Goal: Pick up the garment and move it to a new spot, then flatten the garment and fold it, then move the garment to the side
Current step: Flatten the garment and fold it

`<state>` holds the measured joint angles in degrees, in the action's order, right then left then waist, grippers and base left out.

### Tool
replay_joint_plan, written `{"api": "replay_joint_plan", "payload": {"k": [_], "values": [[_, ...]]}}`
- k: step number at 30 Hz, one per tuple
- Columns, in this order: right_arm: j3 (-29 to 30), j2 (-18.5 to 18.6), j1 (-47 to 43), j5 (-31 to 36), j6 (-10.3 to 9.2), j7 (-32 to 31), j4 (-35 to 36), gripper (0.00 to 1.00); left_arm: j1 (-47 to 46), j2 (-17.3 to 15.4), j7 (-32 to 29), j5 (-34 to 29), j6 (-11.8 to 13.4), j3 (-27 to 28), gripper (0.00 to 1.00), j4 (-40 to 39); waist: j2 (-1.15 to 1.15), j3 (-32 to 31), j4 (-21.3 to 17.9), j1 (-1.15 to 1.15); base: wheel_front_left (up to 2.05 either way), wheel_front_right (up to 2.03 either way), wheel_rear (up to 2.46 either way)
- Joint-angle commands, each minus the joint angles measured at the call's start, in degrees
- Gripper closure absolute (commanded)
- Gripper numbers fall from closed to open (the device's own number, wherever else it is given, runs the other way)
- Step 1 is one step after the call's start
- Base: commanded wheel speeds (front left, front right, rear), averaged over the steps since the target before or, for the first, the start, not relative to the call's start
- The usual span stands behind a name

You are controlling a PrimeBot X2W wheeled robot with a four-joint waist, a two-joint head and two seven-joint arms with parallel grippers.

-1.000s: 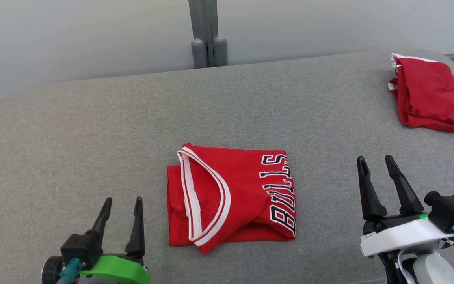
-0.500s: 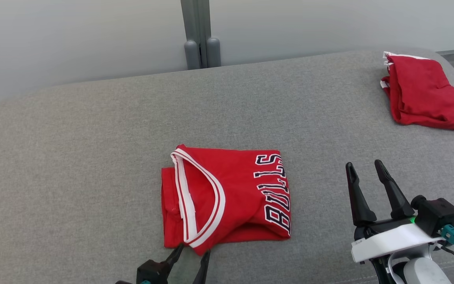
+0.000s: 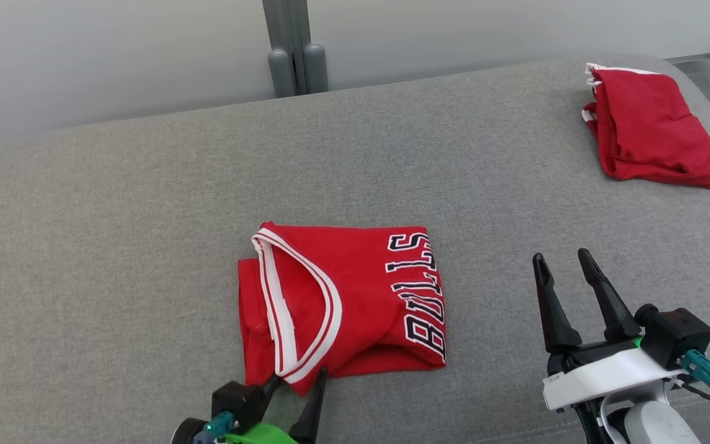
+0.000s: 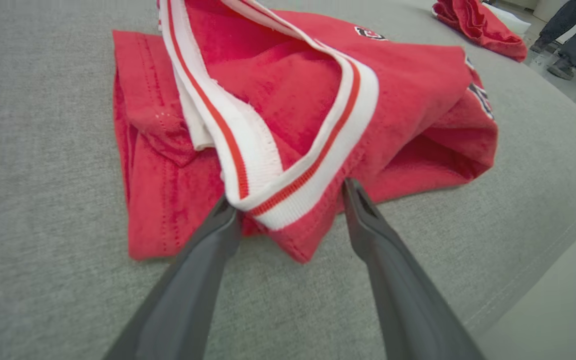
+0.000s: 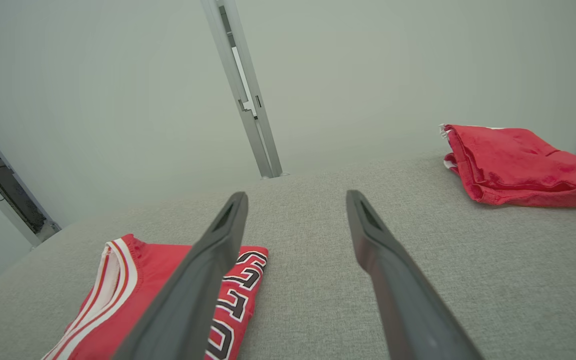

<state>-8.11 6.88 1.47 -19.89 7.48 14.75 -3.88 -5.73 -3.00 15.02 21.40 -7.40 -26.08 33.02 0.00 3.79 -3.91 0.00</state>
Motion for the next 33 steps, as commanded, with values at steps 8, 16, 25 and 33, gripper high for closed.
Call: {"api": "replay_joint_plan", "payload": {"k": [8,16,25,33], "values": [[0.90,-0.19,0.29,0.93,0.01,0.45,-0.34,0.00,0.59,-0.84,0.16,1.09,-0.13,2.39,1.00,-6.55,0.00,0.53,1.29,0.00,0.00,0.00,0.00],[2.10,0.17,0.53,1.10,0.01,0.38,-1.30,0.00,3.14,-3.15,-0.54,2.28,-0.13,2.27,1.00,-10.86,0.00,0.72,2.07,0.00,0.00,0.00,0.00],[2.50,-0.02,0.84,1.46,0.01,0.41,-2.77,0.00,4.63,-3.00,-0.45,5.03,0.47,3.03,0.84,-7.72,0.00,0.87,1.47,0.00,0.00,0.00,0.00],[2.87,0.79,1.41,1.81,0.01,0.44,-2.68,0.00,2.85,-3.16,0.24,3.80,1.90,6.84,0.00,-10.77,0.00,0.28,2.34,0.00,0.00,0.00,0.00]]}}
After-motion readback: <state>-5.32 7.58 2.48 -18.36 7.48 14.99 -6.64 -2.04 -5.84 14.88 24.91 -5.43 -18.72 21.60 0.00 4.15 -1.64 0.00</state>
